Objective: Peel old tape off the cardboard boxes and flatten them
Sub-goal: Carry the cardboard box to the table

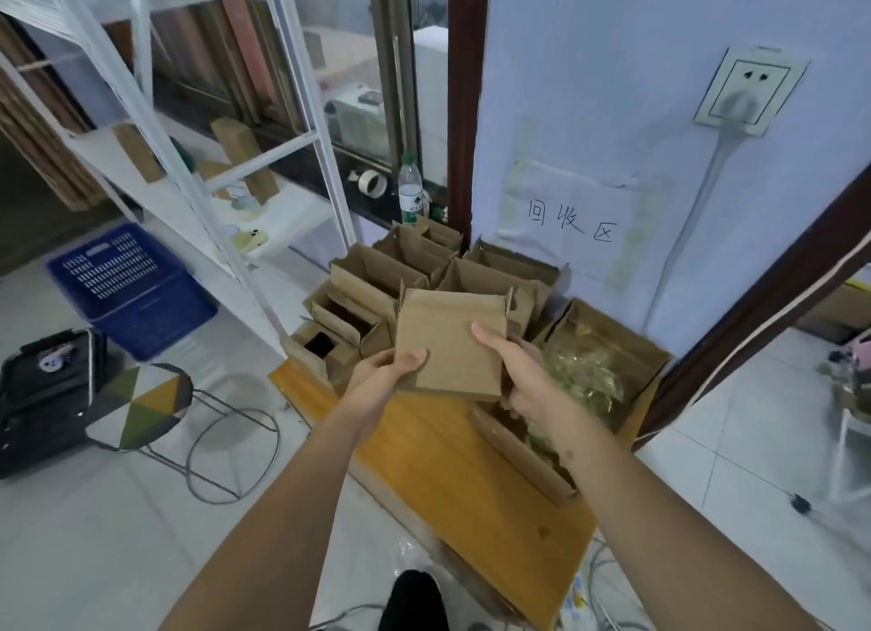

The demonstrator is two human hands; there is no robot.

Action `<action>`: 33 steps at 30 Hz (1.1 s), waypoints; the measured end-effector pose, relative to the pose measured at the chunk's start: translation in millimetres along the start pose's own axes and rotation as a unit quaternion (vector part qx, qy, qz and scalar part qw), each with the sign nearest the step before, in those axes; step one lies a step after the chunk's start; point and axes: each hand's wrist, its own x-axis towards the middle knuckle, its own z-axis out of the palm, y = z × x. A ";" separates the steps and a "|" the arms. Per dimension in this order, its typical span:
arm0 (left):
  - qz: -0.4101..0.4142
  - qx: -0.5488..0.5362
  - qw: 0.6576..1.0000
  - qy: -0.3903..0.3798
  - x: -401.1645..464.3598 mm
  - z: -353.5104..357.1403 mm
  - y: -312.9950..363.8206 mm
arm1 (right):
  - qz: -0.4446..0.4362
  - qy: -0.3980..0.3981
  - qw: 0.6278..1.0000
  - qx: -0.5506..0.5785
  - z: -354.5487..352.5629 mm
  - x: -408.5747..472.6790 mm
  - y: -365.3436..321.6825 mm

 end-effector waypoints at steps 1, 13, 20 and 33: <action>0.003 0.007 1.000 -0.005 2.8 0.5 2.8 | -0.002 -0.007 1.000 0.001 0.0 3.0 -0.8; -0.001 0.066 0.990 -0.127 107.5 -15.2 8.1 | -0.048 0.076 0.992 0.087 8.3 47.2 10.9; -0.005 0.071 0.975 -0.208 195.2 -32.8 6.3 | -0.097 0.161 0.973 0.138 40.0 80.2 23.5; 0.074 -0.073 0.969 -0.223 220.7 -20.1 -60.3 | -0.212 0.214 0.946 0.121 61.5 111.3 85.2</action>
